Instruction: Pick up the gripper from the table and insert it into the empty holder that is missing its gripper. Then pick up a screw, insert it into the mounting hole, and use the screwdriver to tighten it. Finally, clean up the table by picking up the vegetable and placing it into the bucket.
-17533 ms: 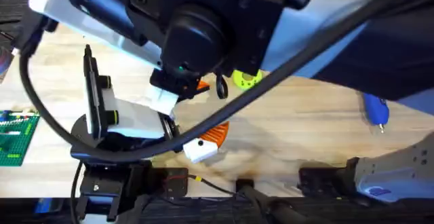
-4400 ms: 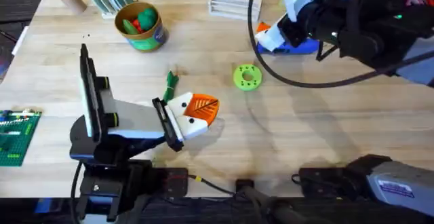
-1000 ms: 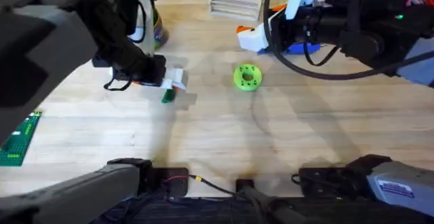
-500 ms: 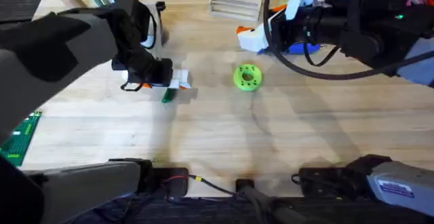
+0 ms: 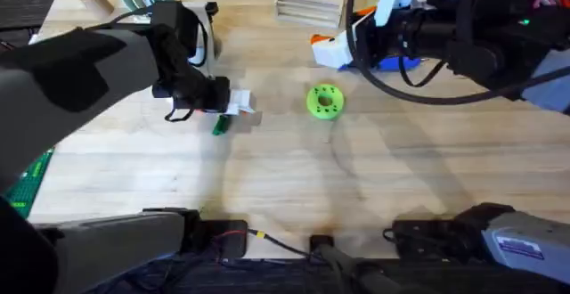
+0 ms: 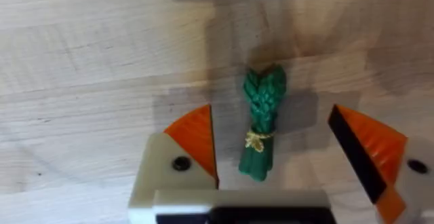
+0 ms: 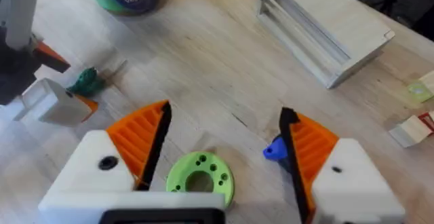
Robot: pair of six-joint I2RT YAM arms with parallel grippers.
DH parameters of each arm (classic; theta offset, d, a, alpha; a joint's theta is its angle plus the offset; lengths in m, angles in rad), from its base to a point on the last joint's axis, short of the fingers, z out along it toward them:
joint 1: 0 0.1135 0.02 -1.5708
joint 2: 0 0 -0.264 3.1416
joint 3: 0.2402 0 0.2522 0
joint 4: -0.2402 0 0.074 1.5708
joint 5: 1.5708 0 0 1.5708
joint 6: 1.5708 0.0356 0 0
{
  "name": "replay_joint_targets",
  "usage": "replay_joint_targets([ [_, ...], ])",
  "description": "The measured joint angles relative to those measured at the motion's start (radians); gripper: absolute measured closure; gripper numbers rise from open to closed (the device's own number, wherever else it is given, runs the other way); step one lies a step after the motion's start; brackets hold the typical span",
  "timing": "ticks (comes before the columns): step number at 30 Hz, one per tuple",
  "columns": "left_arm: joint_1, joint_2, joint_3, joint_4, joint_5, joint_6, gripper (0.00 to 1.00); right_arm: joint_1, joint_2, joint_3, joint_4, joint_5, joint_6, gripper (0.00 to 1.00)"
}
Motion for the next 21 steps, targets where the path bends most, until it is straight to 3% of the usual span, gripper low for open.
replay_joint_targets([
  [21,0.000,0.000,-0.045,0.030,0.018,0.000,0.008,0.000,0.037,0.000,0.002,0.000,0.000,0.009],
])
